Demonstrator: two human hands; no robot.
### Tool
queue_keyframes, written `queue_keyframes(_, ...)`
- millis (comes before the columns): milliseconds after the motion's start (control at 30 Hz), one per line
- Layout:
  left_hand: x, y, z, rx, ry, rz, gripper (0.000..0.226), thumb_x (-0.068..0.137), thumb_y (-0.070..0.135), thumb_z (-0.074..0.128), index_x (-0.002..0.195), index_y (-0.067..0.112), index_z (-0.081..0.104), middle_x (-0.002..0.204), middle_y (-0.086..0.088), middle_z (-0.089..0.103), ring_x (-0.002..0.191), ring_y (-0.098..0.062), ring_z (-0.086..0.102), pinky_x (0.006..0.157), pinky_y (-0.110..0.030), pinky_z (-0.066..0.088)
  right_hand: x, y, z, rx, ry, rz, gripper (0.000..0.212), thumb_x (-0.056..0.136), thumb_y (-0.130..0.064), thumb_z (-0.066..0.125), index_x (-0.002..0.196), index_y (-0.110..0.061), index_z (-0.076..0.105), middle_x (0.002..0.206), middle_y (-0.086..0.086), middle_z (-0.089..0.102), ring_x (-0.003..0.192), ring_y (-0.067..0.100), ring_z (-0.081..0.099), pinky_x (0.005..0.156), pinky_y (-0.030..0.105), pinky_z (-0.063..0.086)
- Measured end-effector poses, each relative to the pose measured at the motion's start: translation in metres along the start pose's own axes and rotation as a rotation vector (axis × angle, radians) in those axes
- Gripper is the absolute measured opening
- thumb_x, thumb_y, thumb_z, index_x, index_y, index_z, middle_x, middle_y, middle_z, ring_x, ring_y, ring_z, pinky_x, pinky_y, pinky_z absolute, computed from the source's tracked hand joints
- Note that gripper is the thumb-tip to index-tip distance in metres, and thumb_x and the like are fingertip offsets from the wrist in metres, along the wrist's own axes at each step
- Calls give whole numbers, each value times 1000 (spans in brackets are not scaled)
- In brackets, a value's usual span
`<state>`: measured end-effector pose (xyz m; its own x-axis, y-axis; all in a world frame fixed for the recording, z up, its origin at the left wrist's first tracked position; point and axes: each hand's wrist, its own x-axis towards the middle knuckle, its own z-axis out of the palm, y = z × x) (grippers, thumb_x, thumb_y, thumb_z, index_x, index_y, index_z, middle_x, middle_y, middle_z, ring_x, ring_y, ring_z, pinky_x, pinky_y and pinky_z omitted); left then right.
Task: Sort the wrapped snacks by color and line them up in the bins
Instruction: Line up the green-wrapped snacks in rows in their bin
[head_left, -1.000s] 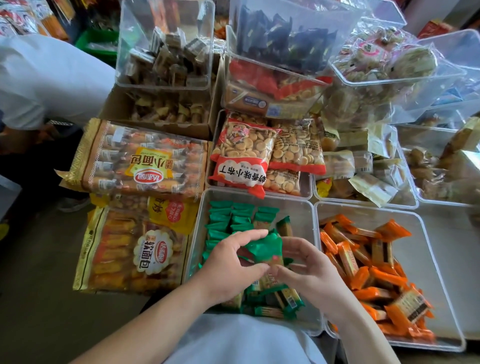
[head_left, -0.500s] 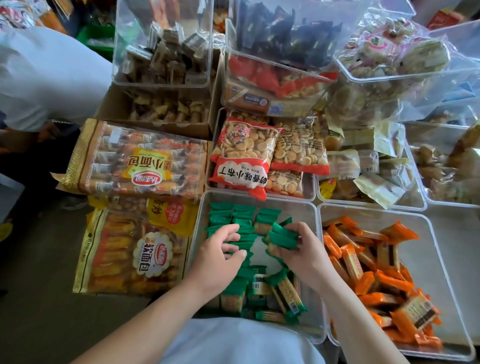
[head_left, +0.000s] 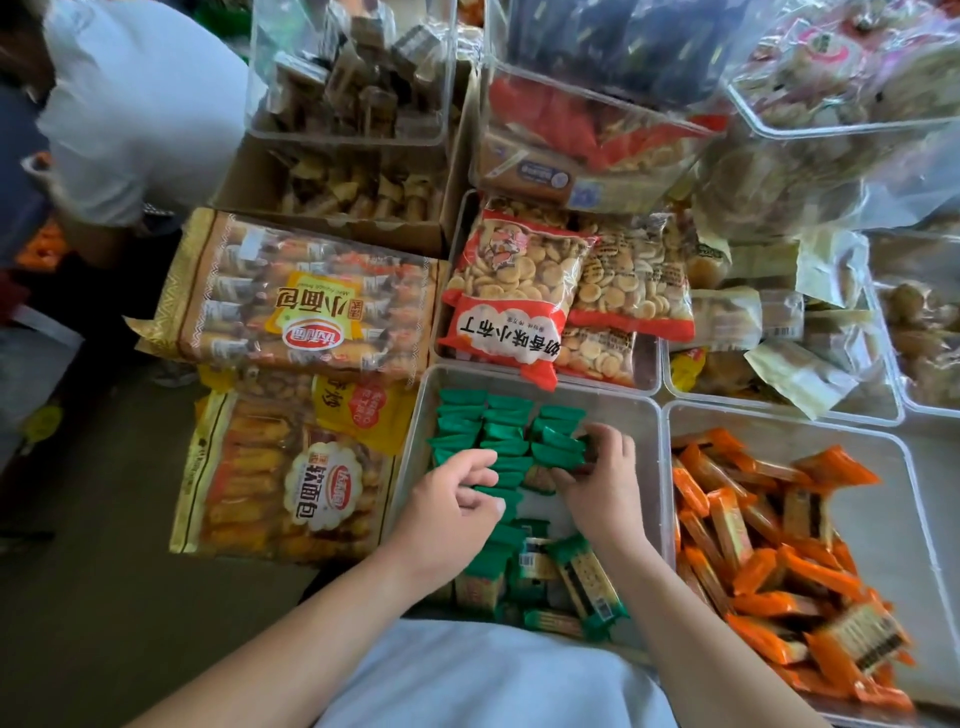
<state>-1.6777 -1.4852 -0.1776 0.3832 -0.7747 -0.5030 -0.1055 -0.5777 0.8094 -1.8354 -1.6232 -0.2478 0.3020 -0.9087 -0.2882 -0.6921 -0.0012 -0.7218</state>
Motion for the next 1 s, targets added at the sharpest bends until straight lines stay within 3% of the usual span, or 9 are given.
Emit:
queue_keyframes(133, -2, -4, 1, 15, 6, 1, 49, 99, 20, 67, 145, 32, 54, 126, 21, 63, 110, 0, 66, 96, -22, 56, -11, 10, -9, -70, 94, -3, 25, 86, -23, 84, 92, -21, 59, 95, -8, 61, 81, 14, 61, 69, 32, 53)
queue_keyframes(200, -4, -5, 2, 25, 2, 2, 47, 99, 21, 67, 143, 33, 56, 124, 21, 64, 110, 0, 66, 96, -23, 57, -20, 16, -10, -125, 15, -53, 13, 89, -27, 80, 87, -21, 68, 86, -9, 70, 78, 14, 66, 69, 33, 55)
queue_keyframes(267, -7, -8, 4, 32, 7, 1, 45, 98, 21, 68, 141, 32, 59, 121, 21, 66, 108, 0, 67, 93, -19, 56, -27, 20, -5, -236, -190, -125, 8, 93, -26, 74, 97, -20, 76, 93, -6, 75, 85, 17, 70, 77, 34, 58)
queue_keyframes(367, -10, -11, 6, 36, 14, 2, 42, 98, 19, 68, 139, 30, 61, 120, 20, 67, 104, 5, 66, 86, -10, 53, -28, 23, 8, -441, -481, -173, 25, 96, -22, 64, 118, -20, 75, 112, 3, 75, 105, 25, 68, 88, 37, 57)
queue_keyframes(467, -16, -16, 6, 32, 27, 0, 40, 98, 17, 69, 136, 28, 63, 118, 19, 68, 100, 11, 65, 81, -5, 51, -18, 26, 11, -516, -608, -133, 36, 97, -31, 63, 132, -25, 68, 125, 4, 73, 114, 27, 67, 95, 40, 56)
queue_keyframes(633, -31, -27, 8, 31, 53, -30, 36, 96, 15, 69, 130, 26, 68, 113, 18, 71, 98, 10, 66, 86, -9, 53, -6, 21, 3, -566, -901, 4, 93, 85, -35, 81, 162, -24, 32, 157, 2, 44, 138, 23, 51, 115, 31, 43)
queue_keyframes(700, -36, -31, 9, 35, 50, -42, 34, 95, 16, 69, 127, 29, 69, 112, 19, 71, 98, 8, 67, 91, -15, 55, -7, 22, 2, -648, -890, -15, 93, 80, -40, 83, 160, -26, 37, 155, 2, 39, 137, 24, 48, 115, 33, 43)
queue_keyframes(800, -43, -34, 12, 40, 30, -49, 33, 95, 18, 70, 124, 34, 68, 112, 21, 71, 100, 5, 68, 99, -26, 56, -12, 21, -3, -652, -798, -40, 79, 73, -45, 84, 144, -29, 54, 131, -3, 45, 119, 22, 54, 103, 35, 52)
queue_keyframes(1000, -51, -36, 6, 48, -44, -24, 31, 97, 21, 70, 123, 36, 66, 115, 20, 69, 101, 4, 67, 97, -22, 55, -33, 16, -19, -655, -682, -19, 52, 71, -43, 82, 114, -33, 53, 108, -6, 65, 94, 19, 65, 83, 38, 61)
